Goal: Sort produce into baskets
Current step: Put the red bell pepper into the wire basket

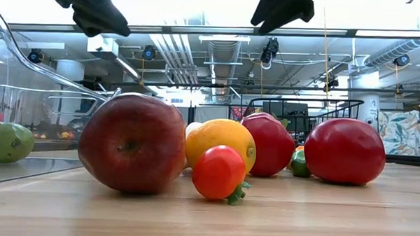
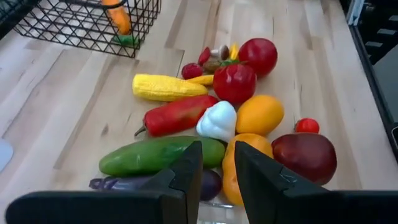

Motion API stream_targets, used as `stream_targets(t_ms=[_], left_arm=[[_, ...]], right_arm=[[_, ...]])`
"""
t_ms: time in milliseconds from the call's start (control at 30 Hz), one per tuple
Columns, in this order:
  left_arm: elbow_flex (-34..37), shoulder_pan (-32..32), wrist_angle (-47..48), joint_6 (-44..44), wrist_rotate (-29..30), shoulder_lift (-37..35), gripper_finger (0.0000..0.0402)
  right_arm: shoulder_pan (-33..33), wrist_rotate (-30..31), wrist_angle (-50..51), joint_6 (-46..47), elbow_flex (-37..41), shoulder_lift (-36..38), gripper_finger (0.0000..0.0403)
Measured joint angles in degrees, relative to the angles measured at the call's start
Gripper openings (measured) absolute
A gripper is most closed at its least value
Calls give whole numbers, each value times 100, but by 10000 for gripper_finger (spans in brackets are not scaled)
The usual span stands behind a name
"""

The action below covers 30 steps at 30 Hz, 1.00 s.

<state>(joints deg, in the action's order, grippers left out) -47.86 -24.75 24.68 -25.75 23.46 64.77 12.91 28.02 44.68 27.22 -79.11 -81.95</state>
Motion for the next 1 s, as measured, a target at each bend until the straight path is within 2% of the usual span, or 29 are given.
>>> stream_targets(t_ms=[133, 200, 367, 633, 733, 867, 1000], left_arm=[[0, 0, 102, -8, 1, -17, 78], [0, 0, 202, 8, 4, -63, 78], [0, 0, 470, 330, 188, -296, 78], [0, 0, 906, 911, 426, -1001, 78], [0, -5, 1023, 917, 430, -1225, 78], [96, -22, 1004, 847, 442, -1397, 78], [267, -33, 996, 713, 450, -1448, 78]], right_arm=[[-68, 49, -82, -35, -4, -80, 199], [-97, 35, -449, -101, -7, -117, 199], [-174, -680, -957, 229, -91, -313, 199], [-241, -746, 360, 1121, -1184, -1253, 199], [-254, -798, 777, 1375, -1549, -1594, 199], [-283, -1207, 1111, 1552, -1906, -1924, 199], [-272, -1255, 1525, 1730, -2099, -2096, 199]])
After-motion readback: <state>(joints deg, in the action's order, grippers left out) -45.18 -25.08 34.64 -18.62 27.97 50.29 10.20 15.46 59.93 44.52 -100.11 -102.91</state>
